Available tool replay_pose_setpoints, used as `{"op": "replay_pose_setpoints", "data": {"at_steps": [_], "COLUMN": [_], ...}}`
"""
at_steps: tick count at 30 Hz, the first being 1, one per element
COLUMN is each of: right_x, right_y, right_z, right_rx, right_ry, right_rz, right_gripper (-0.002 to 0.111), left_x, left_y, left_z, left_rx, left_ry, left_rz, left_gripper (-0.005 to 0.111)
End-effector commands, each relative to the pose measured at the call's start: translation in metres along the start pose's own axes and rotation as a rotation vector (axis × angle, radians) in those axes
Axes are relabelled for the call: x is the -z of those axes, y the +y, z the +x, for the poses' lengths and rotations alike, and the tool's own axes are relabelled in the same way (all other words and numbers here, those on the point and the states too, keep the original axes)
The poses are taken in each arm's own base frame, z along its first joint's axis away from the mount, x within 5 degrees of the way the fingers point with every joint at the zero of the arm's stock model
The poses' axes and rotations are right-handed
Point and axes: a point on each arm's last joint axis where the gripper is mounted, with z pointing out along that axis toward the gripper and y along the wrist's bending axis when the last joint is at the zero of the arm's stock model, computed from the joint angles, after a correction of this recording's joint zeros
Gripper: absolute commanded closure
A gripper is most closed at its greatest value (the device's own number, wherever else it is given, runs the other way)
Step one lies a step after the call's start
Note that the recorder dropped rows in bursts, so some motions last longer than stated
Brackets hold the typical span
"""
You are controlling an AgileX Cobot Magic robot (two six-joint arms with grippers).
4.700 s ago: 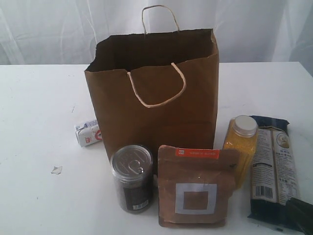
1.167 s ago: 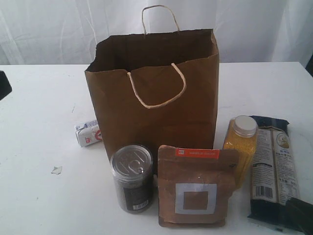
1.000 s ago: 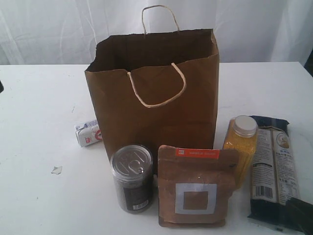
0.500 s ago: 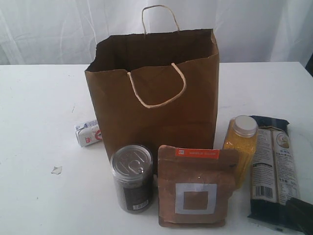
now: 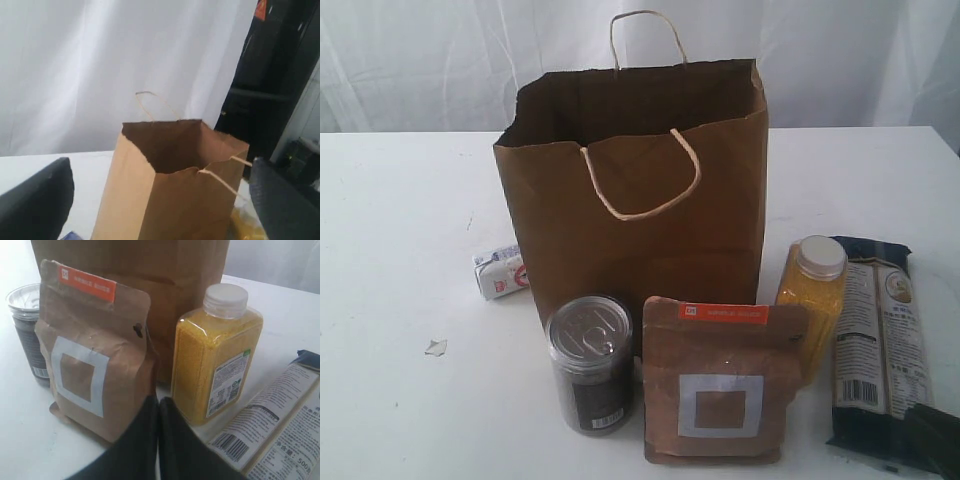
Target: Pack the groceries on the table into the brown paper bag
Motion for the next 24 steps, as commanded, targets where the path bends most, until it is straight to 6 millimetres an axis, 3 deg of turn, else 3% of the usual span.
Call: {"op": "replay_pose_setpoints", "data": {"at_steps": [1,11,18,24], "right_x": [0.000,0.000,0.000,0.000], "right_y": [0.000,0.000,0.000,0.000], "right_z": [0.001,0.001,0.001,0.001], "right_rx": [-0.003,-0.003,-0.005,-0.005], "right_ry": [-0.008,-0.008,-0.008,-0.008], "right_rz": [0.004,0.004,0.004,0.004], "right_gripper": [0.108,0.108,0.108,0.108], "left_x": [0.002,0.008,0.010,0.008], "left_y": [0.004,0.041,0.049,0.032], "left_z": [0.007,0.046,0.035,0.018], "left_rx": [0.095,-0.029,-0.023,-0.070], "left_ry": [-0.130,-0.144,-0.159,0.162], "left_rz": [0.030,-0.246,-0.377,-0.344], "left_gripper": [0.013,0.013,0.013,0.018]}}
